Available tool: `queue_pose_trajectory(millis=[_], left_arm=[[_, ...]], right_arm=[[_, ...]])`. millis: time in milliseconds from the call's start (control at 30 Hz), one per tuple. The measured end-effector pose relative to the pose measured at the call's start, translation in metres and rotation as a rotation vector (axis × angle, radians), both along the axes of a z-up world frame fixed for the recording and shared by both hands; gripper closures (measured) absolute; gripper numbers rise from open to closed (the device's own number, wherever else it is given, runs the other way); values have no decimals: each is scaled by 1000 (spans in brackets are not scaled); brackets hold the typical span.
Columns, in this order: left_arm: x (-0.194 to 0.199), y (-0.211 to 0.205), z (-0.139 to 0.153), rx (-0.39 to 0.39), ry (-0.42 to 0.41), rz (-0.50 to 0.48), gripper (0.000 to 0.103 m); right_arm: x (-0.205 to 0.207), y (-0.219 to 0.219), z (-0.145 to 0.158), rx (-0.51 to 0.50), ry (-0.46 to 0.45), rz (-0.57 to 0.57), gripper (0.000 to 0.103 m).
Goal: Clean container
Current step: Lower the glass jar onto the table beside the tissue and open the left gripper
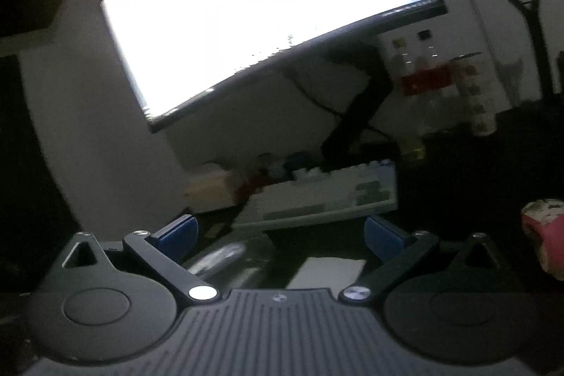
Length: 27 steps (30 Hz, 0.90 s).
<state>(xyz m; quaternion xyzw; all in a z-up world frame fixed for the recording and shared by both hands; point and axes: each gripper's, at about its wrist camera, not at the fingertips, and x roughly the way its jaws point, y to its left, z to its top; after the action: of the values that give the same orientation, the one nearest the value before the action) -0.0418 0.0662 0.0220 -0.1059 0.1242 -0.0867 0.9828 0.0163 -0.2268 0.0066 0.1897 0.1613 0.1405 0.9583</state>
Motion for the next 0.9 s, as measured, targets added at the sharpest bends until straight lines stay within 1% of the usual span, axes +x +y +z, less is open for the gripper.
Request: queue_pose_trajectory(millis=[67,133,200,233,300,367,400,500,533,600,667,767,900], left_arm=[[2,-1,-3,61,-27,15,0],[7,-6,-11,162,-33,65,0],[17,-11,-20,256,-3,41,0],[22,-12,-25,277,14,25,0],[29,-12,-35,279,36,3,0],[38,-10,-44,271,70,3,0],[43,-8,-49,267,88,3,0],[63,4,-62,291,154,35,0],[73,7,-65,306,177,45,0],[89,15,-70,313,211,46,0],[98,16,-73,329,220,22,0],[110,7,-78,359,225,-17,0],[120,-13,-82,378,209,-23,0]], right_arm=[[1,0,-3,2,-3,5,0],[5,-2,-7,27,15,36,0],[12,-2,-14,53,43,65,0],[15,-2,-16,59,63,76,0],[21,2,-20,28,99,78,0],[27,6,-24,-7,135,77,0],[28,8,-25,-16,137,83,0],[31,10,-29,-26,143,107,0],[32,11,-30,-23,154,112,0],[36,13,-32,-22,176,118,0],[39,15,-35,-29,194,121,0],[41,19,-38,-60,200,109,0],[43,16,-39,-58,206,87,0]])
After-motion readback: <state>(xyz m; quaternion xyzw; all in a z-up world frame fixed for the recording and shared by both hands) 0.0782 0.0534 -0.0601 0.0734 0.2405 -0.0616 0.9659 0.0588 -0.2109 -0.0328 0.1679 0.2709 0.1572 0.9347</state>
